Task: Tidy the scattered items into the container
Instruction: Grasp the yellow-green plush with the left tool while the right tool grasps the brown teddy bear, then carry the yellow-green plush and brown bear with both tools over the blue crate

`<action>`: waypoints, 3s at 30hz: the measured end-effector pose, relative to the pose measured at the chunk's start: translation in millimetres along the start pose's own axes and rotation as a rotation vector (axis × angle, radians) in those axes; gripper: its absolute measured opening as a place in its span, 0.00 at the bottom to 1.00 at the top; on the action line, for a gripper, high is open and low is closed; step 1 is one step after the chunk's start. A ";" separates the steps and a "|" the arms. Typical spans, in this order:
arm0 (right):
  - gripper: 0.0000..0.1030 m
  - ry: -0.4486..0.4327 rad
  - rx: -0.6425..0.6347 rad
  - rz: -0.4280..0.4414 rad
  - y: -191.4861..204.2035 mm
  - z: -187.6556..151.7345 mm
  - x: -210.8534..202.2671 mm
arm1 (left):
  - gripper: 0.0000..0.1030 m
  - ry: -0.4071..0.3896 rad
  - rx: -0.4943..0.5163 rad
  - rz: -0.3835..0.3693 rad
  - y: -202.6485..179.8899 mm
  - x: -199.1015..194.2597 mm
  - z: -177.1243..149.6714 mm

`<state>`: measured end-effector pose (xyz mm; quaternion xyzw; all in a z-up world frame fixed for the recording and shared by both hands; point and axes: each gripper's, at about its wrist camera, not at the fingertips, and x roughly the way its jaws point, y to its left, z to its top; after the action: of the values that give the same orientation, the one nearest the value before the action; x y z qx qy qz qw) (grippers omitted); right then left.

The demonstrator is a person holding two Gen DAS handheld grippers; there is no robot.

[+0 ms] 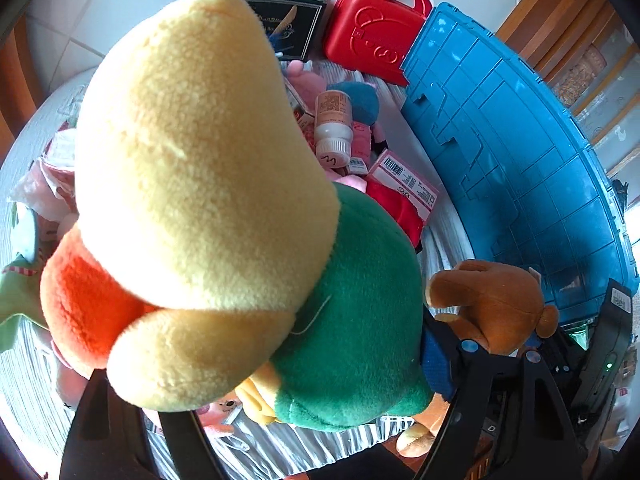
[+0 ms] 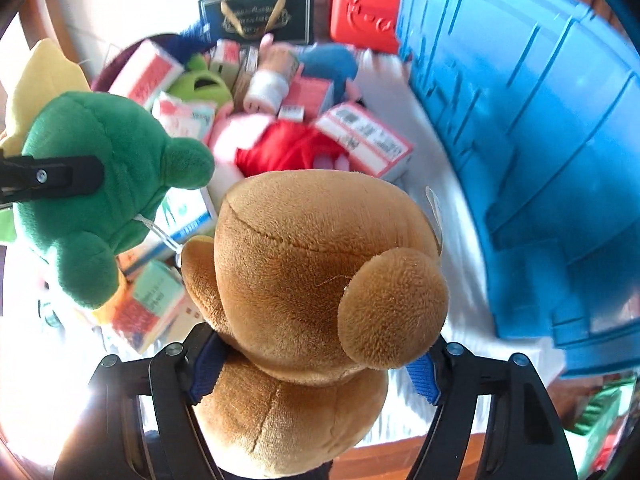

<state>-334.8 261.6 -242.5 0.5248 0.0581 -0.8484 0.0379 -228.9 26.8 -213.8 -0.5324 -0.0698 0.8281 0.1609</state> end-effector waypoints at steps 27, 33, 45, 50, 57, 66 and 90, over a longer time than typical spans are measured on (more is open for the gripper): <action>0.73 -0.262 -0.006 -0.018 37.6 59.1 -163.9 | 0.79 -0.242 0.045 0.271 23.7 -127.4 12.6; 0.73 -0.286 0.006 -0.013 37.9 62.7 -178.7 | 0.79 -0.248 0.037 0.271 21.0 -132.2 14.7; 0.73 -0.386 -0.010 0.068 -4.5 86.1 -213.1 | 0.79 -0.326 0.024 0.368 -30.5 -154.1 48.0; 0.73 -0.436 -0.035 0.100 -37.4 107.4 -231.1 | 0.79 -0.362 0.011 0.409 -59.0 -164.3 64.1; 0.73 -0.483 -0.068 0.125 -79.5 134.3 -242.9 | 0.79 -0.415 0.010 0.445 -104.0 -169.3 87.4; 0.74 -0.538 -0.046 0.116 -143.4 147.0 -255.4 | 0.79 -0.457 0.040 0.449 -167.9 -163.9 122.3; 0.74 -0.518 0.216 -0.076 -330.6 95.8 -245.6 | 0.79 -0.400 0.345 0.242 -399.0 -78.1 210.6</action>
<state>-351.5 576.6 39.1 0.2892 -0.0245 -0.9563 -0.0362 -312.9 386.4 57.0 -0.3277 0.1054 0.9296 0.1322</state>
